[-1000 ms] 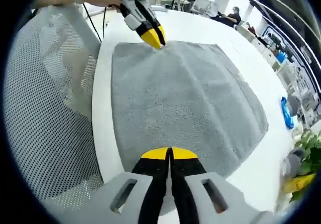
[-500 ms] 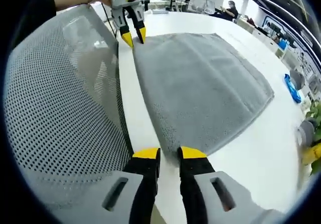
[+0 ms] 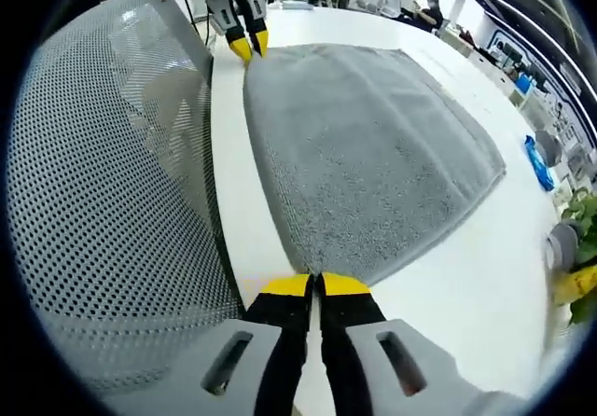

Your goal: Fold the towel on the table until its edges align and the towel forms a compact rectangular stack.

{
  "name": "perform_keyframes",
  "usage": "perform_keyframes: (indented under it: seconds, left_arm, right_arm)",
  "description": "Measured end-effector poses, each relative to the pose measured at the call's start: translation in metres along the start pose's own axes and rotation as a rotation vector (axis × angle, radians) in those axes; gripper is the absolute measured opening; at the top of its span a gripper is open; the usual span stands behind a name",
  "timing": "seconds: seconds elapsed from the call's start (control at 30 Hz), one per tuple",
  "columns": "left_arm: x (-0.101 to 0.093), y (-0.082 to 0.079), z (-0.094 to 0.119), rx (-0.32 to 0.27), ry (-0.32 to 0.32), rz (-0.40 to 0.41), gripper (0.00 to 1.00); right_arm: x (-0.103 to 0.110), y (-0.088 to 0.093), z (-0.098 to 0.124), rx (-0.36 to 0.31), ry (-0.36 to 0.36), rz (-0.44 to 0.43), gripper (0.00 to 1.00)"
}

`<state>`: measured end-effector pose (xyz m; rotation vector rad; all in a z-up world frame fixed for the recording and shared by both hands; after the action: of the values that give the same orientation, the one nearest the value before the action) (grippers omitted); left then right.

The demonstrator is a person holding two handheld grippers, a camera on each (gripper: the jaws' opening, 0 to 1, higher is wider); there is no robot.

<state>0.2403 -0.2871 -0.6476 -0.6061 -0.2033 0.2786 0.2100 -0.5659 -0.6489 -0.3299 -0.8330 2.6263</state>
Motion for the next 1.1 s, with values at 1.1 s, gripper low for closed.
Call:
perform_keyframes:
  seconds: [1.1]
  left_arm:
    - [0.071,-0.069,0.071,-0.393,-0.405,0.089,0.04]
  right_arm:
    - [-0.073,-0.088,0.078,-0.495,0.376,-0.310,0.00]
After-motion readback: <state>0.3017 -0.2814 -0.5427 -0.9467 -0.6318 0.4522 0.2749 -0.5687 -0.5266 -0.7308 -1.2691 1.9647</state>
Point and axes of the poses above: the point that each gripper's makers call its tool centre point, and the gripper's own axes: z roughly backward along the fingers, x roughly to its left, y roughly out of its underside, the point moved 1 cm from there along z, roughly backward along the fingers, and after that the axes turned 6 degrees about -x, right-handed, at the moved point
